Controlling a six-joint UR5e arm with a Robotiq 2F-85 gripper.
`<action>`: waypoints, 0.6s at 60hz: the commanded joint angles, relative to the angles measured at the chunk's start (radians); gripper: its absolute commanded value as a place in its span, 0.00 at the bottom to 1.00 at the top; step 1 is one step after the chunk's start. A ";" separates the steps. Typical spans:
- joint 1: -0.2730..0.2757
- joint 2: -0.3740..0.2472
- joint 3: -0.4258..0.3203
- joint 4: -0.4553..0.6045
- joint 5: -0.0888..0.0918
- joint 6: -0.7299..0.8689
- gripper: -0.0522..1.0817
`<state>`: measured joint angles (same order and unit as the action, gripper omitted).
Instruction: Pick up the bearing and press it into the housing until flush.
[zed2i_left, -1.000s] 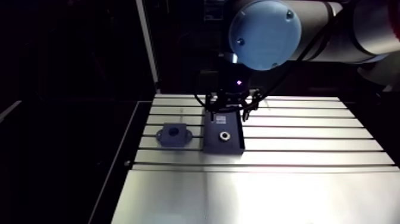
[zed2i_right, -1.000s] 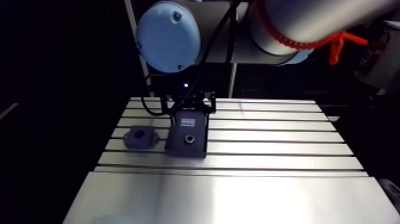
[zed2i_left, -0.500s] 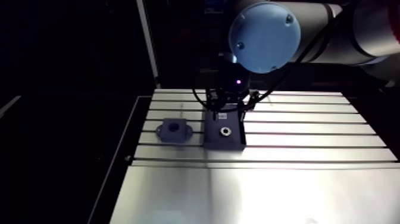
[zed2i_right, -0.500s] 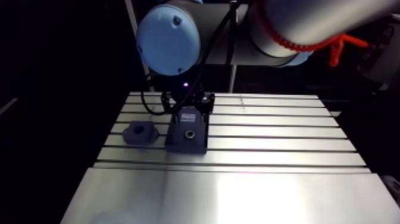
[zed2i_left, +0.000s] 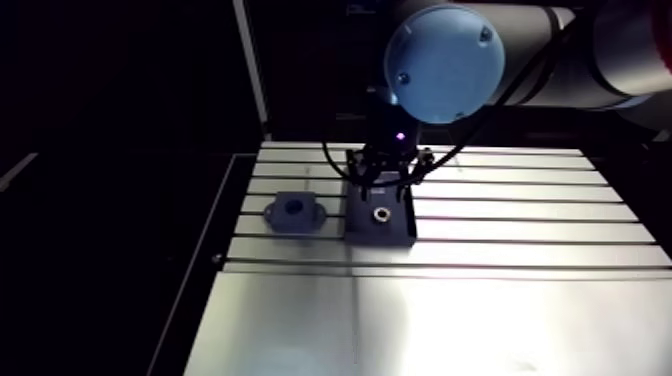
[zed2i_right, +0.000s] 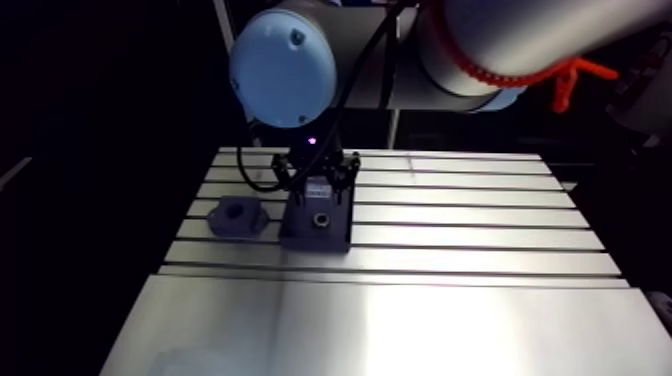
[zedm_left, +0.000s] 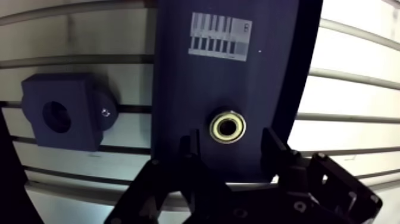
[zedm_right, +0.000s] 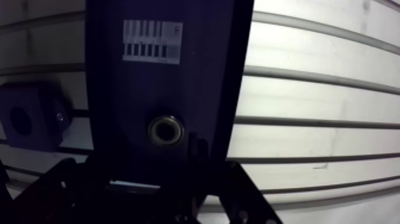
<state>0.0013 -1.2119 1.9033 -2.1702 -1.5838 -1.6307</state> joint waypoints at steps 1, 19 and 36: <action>0.002 0.013 0.002 -0.020 -0.002 -0.001 0.39; 0.000 0.025 0.012 -0.029 -0.003 -0.001 0.39; 0.002 0.029 0.020 -0.029 0.000 -0.001 0.39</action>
<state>0.0017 -1.1848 1.9183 -2.1984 -1.5849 -1.6314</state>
